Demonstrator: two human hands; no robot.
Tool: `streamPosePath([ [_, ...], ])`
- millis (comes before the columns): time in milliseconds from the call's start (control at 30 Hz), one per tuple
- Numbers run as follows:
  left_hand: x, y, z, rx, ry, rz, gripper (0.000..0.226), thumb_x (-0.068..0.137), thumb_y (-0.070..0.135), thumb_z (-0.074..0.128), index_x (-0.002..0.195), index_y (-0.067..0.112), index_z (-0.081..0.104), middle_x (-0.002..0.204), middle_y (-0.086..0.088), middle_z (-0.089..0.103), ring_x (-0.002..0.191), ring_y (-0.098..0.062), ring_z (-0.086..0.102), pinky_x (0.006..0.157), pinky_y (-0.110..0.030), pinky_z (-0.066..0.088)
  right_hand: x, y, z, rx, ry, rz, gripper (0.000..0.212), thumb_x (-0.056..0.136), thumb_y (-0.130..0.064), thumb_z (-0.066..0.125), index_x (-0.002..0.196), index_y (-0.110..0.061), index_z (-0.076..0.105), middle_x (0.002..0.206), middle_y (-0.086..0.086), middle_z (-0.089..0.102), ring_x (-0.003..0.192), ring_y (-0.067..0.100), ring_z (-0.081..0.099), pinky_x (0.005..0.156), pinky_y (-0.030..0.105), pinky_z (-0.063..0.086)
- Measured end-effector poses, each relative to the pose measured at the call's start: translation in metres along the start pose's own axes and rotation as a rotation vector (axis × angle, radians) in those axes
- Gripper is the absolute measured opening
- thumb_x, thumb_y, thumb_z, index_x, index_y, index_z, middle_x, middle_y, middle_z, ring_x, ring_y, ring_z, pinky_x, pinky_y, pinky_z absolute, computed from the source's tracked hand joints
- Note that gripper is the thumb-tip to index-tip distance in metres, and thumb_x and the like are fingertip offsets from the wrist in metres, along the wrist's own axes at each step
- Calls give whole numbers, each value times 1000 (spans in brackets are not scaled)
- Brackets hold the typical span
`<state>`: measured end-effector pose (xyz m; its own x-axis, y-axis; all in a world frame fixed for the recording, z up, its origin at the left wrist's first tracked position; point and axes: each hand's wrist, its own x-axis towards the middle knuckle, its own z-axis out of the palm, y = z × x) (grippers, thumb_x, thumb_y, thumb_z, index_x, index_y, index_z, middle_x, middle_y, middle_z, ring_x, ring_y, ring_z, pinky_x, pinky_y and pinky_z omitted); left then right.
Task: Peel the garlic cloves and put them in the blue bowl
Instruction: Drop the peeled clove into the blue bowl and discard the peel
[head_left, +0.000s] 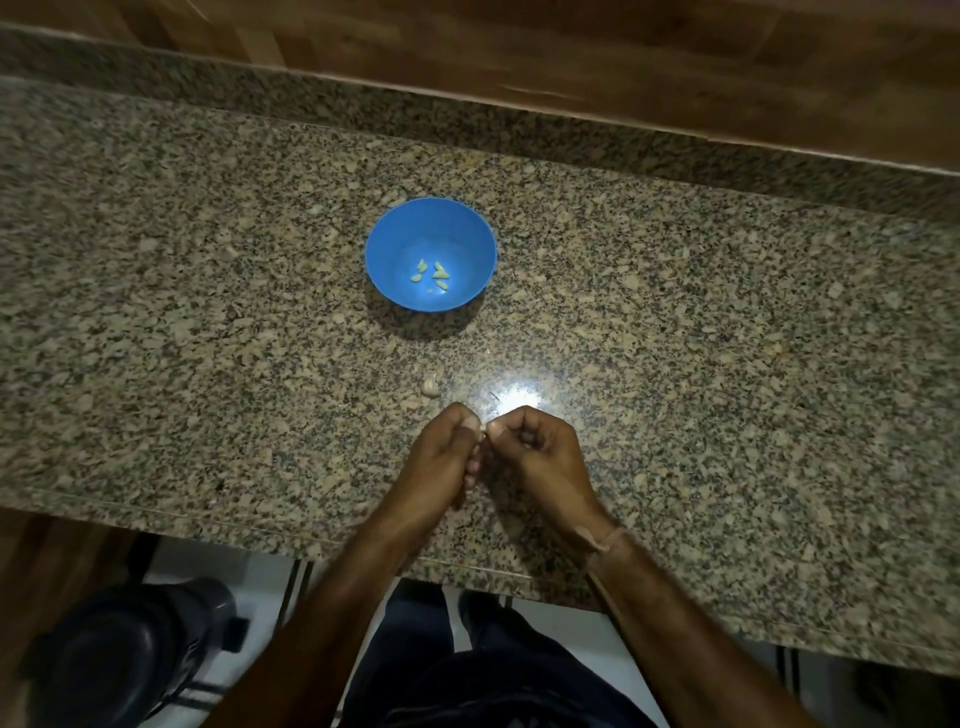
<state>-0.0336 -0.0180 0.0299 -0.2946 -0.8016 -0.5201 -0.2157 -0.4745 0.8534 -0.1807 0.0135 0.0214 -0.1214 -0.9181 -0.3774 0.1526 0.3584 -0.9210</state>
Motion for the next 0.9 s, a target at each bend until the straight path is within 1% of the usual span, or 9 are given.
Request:
streamPosePath([
  [67, -2, 1, 2, 91, 69, 101, 26, 111, 27, 46, 88, 17, 55, 73, 5, 58, 69, -13, 55, 62, -32, 45, -4, -3, 3, 137, 22, 53, 20, 102, -6, 65, 99, 14, 65, 88, 32, 71, 78, 37, 70, 79, 47, 61],
  [100, -3, 1, 3, 103, 96, 129, 24, 110, 27, 49, 91, 15, 58, 75, 4, 63, 71, -12, 60, 65, -32, 50, -5, -3, 4, 172, 32, 67, 21, 102, -6, 66, 100, 15, 64, 88, 33, 69, 79, 35, 69, 79, 48, 61],
  [200, -5, 1, 2, 112, 149, 152, 18, 107, 24, 57, 92, 16, 66, 79, 1, 73, 74, -13, 70, 67, -31, 56, -2, 0, 2, 132, 71, 59, 18, 101, -11, 69, 98, 7, 70, 93, 34, 71, 82, 40, 71, 87, 62, 59],
  [267, -6, 3, 0, 138, 171, 171, 15, 104, 21, 62, 91, 18, 69, 79, 3, 74, 75, -12, 72, 67, -27, 56, 1, 2, -1, 37, 80, 27, 15, 101, -13, 70, 96, 2, 73, 91, 28, 74, 88, 47, 73, 89, 65, 60],
  [333, -6, 5, -1, 168, 187, 185, 13, 101, 20, 65, 91, 20, 72, 78, 6, 74, 75, -10, 72, 69, -26, 56, 2, 2, -3, -36, 73, -15, 14, 101, -13, 70, 95, -1, 75, 89, 21, 76, 90, 48, 72, 88, 63, 60],
  [467, -7, 7, -5, 207, 217, 208, 8, 97, 20, 71, 93, 26, 75, 82, 9, 75, 80, -10, 72, 74, -33, 61, 3, 4, -8, -136, 77, -84, 8, 98, -13, 72, 94, -9, 77, 89, 10, 78, 89, 37, 73, 88, 59, 60],
  [633, -10, 13, -10, 297, 204, 278, 10, 95, 16, 73, 94, 24, 78, 84, 13, 76, 79, -3, 71, 69, -15, 53, 7, 4, -11, -216, 54, -102, 6, 96, -13, 74, 92, -11, 78, 87, 5, 79, 88, 29, 76, 85, 56, 61],
  [767, -8, 17, -13, 376, 178, 335, 9, 95, 15, 73, 96, 21, 80, 84, 13, 76, 79, -1, 70, 67, -10, 49, 8, 0, -14, -236, 33, -84, 6, 95, -9, 75, 91, -10, 79, 87, 3, 79, 86, 24, 76, 84, 47, 63],
  [900, -9, 23, -11, 422, 171, 369, 11, 95, 12, 73, 92, 21, 79, 78, 15, 74, 73, 1, 69, 63, -8, 46, 5, 0, -13, -150, 36, -9, 7, 97, -8, 73, 95, -4, 78, 82, 10, 78, 75, 18, 72, 73, 34, 61],
])
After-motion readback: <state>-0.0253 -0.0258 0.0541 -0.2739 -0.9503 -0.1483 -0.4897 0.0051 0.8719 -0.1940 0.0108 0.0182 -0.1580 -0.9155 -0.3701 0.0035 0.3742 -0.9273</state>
